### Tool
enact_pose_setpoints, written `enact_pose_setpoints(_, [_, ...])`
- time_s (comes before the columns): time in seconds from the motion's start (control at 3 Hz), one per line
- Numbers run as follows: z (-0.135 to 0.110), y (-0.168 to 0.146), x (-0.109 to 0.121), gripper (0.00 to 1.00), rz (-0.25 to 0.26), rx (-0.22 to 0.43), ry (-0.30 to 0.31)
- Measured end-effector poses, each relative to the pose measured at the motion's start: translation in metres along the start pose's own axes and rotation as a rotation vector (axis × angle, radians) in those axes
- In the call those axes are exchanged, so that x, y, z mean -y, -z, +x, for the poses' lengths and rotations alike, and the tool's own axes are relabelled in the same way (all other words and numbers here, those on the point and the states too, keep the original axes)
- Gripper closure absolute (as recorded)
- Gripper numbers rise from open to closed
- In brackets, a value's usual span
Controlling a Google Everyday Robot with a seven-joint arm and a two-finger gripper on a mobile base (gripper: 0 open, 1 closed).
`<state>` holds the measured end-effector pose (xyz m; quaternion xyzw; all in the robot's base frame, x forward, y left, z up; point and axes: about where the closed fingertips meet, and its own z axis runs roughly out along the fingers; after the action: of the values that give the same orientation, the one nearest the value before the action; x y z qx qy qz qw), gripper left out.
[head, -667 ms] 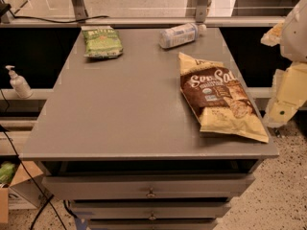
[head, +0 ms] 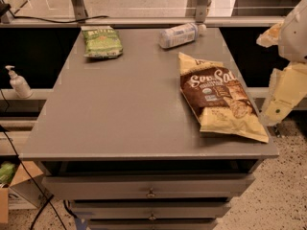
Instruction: Move brown chip bag near green jalapeno chip bag
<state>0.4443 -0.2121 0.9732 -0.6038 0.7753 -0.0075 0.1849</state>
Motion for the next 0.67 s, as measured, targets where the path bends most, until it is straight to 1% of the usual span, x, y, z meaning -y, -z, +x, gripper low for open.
enact_pose_setpoints(0.33, [-0.0170, -0.0276, 0.0082, 0.00, -0.048, 0.164, 0.003])
enact_pose_setpoints(0.67, [-0.0237, -0.0334, 0.0060, 0.00, -0.070, 0.205, -0.009])
